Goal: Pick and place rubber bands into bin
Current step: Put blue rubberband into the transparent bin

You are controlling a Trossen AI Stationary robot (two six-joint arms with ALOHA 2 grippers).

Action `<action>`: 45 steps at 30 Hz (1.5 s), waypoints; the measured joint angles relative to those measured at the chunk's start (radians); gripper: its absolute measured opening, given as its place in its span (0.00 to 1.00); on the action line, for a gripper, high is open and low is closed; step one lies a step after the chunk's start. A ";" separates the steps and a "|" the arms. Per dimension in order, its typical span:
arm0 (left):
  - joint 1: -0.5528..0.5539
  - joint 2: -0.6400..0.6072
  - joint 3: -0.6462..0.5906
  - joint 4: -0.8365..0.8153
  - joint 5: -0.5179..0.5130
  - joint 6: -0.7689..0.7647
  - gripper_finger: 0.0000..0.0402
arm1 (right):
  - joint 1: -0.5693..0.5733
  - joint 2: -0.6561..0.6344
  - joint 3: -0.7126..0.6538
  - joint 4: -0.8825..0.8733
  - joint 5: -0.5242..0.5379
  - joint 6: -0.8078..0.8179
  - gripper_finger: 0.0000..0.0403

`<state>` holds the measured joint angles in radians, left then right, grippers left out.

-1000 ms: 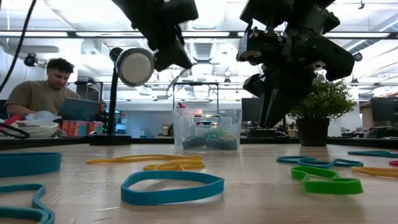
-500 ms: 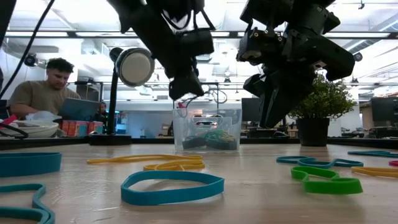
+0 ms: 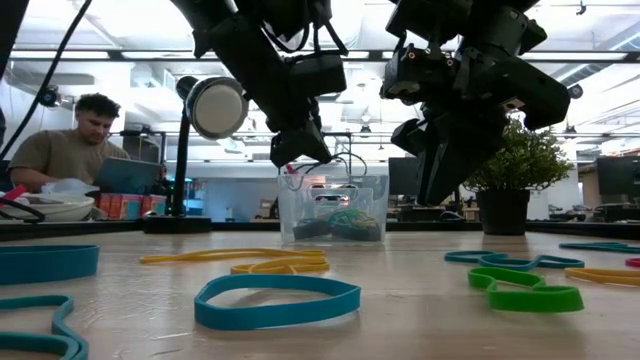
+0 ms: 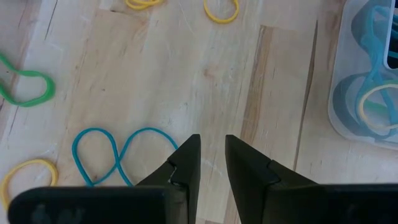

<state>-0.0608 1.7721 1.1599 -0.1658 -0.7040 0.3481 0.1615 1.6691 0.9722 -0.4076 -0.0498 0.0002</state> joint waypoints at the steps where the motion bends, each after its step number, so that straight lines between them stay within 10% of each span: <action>1: 0.000 0.000 0.000 0.000 0.000 0.000 0.00 | 0.000 0.000 0.000 0.000 0.000 0.000 0.17; 20: -0.009 -0.015 0.003 -0.049 0.055 -0.010 0.23 | 0.000 0.000 0.000 0.000 0.000 -0.003 0.17; 28: -0.085 -0.126 0.041 -0.370 0.073 -0.255 0.23 | -0.001 0.000 -0.017 0.000 0.000 -0.008 0.17; 45: -0.317 -0.242 -0.012 -0.480 0.169 -0.556 0.23 | 0.006 0.000 -0.040 -0.006 -0.076 0.048 0.17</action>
<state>-0.3779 1.5298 1.1481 -0.6453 -0.5354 -0.2076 0.1677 1.6691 0.9318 -0.4133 -0.1256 0.0486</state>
